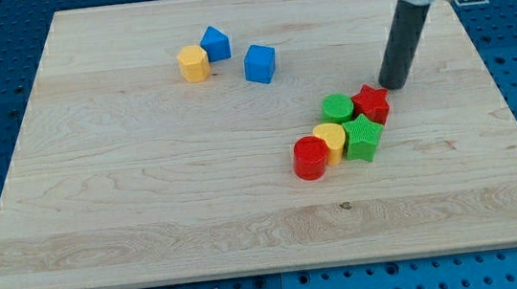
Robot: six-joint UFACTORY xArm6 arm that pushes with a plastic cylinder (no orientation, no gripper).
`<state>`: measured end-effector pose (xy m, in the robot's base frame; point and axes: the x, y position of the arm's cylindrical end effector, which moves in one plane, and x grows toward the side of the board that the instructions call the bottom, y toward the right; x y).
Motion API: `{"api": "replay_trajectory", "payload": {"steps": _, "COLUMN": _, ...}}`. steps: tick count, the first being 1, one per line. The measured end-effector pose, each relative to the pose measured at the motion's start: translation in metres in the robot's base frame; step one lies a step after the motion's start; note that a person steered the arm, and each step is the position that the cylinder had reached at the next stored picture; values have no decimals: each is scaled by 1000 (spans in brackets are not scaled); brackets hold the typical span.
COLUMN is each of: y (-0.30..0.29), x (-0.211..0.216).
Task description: Move the blue cube top to the red circle
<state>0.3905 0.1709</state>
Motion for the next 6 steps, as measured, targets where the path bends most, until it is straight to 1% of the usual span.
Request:
{"api": "replay_trajectory", "payload": {"steps": 1, "y": -16, "x": -77}}
{"api": "replay_trajectory", "payload": {"steps": 2, "y": -84, "x": -74}}
{"api": "replay_trajectory", "payload": {"steps": 3, "y": -173, "x": -13}}
{"api": "replay_trajectory", "payload": {"steps": 4, "y": -197, "x": 12}}
{"api": "replay_trajectory", "payload": {"steps": 5, "y": -196, "x": -22}}
{"api": "replay_trajectory", "payload": {"steps": 6, "y": -236, "x": -31}}
